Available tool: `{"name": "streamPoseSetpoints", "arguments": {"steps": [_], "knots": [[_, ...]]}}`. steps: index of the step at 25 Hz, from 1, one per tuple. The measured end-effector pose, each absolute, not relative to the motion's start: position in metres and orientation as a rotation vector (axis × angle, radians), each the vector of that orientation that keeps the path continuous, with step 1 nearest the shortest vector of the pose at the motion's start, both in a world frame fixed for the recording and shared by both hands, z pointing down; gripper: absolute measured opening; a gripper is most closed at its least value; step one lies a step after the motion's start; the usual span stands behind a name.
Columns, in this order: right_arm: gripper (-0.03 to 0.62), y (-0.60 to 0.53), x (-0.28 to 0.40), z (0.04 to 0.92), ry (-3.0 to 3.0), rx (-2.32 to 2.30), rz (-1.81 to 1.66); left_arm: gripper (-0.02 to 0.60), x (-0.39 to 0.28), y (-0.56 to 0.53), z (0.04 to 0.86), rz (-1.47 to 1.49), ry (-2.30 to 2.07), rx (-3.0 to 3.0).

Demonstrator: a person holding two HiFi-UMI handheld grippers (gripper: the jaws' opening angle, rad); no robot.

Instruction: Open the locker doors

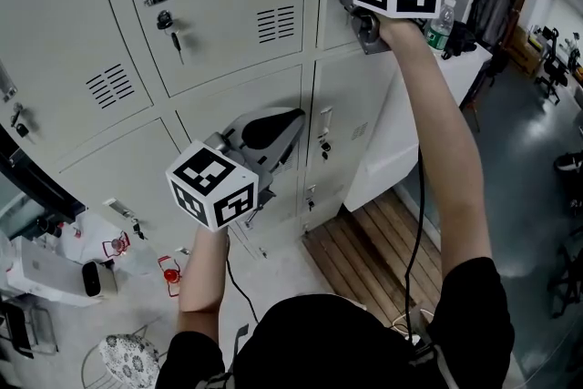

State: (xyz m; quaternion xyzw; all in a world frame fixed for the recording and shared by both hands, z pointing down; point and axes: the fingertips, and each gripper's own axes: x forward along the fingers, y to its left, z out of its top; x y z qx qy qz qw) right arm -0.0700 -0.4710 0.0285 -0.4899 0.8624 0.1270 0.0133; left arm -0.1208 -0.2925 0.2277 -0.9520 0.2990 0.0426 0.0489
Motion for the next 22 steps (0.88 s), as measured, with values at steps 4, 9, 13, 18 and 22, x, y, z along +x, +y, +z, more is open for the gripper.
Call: {"name": "streamPoseSetpoints", "arguments": {"steps": [4,9,13,18,22], "knots": [[0.133,-0.464,-0.065,0.027,2.682,-1.505,0.378,0.017,-0.115,-0.29,0.228,0.126,0.899,-2.903],[0.133,-0.453,-0.057,0.027,2.683,-1.481,0.379,0.017,-0.106,-0.287,0.228,0.124,0.879,-2.913],[0.133,-0.442,-0.048,0.027,2.67,-1.463,0.378,0.017,-0.098,-0.285,0.228,0.122,0.863,-2.915],[0.137,-0.426,-0.035,0.025,2.644,-1.499,0.458,0.017,-0.085,-0.282,0.229,0.114,0.83,-2.922],[0.137,-0.413,-0.023,0.025,2.622,-1.525,0.521,0.017,-0.072,-0.28,0.23,0.113,0.795,-2.933]]}}
